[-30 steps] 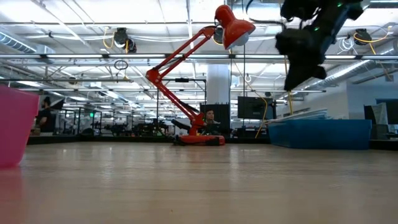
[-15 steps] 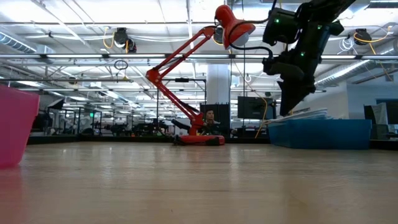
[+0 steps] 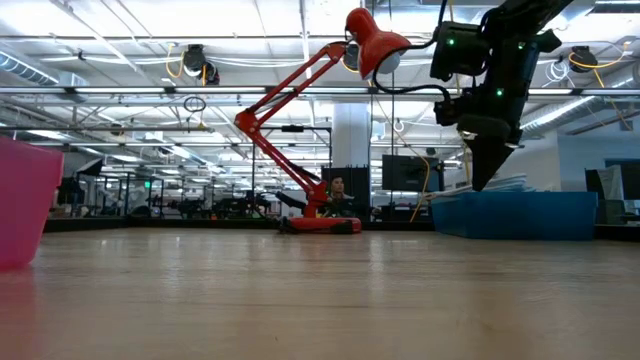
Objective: Sort cables
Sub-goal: Adjust the blue bin
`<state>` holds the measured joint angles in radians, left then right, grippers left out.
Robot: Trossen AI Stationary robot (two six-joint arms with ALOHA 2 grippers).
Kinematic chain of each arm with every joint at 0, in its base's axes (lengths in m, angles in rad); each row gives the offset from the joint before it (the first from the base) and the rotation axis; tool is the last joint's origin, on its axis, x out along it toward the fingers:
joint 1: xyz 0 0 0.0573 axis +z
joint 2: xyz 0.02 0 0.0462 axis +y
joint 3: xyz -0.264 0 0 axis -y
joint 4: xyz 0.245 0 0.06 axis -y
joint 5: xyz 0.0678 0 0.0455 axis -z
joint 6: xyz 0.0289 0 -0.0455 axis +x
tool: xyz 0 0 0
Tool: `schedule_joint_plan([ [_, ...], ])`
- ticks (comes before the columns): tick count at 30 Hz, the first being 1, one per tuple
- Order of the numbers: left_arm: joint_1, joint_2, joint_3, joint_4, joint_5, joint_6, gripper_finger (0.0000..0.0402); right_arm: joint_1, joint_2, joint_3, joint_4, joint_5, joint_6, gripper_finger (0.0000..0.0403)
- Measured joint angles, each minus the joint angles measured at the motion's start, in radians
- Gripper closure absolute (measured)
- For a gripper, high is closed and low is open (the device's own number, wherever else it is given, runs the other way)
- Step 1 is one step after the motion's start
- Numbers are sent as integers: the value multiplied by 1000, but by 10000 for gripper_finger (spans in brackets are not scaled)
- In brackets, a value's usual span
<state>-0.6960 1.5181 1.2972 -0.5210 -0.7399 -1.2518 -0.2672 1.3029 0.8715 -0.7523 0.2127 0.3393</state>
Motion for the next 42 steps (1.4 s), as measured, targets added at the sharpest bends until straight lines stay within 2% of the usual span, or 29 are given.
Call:
schedule_joint_plan([
  [6, 0, 0, 0, 0, -21, -2, 261, 0, -7, -1, 12, -18, 5, 403],
  [9, 0, 0, 0, 0, -21, -3, 261, 12, -43, 0, 115, -78, 32, 403],
  [14, 4, 0, 0, -1, -21, -3, 261, 19, -57, 1, 172, -82, 77, 403],
  [24, 24, 0, 0, 2, 6, 1, 261, -10, 74, -1, 252, -82, 63, 403],
  [31, 13, 0, 0, 29, 6, -14, 261, -27, 144, 0, 198, -51, 41, 403],
  [42, 0, 0, 0, 48, -9, -14, 261, -36, 133, 1, 91, 33, 11, 403],
])
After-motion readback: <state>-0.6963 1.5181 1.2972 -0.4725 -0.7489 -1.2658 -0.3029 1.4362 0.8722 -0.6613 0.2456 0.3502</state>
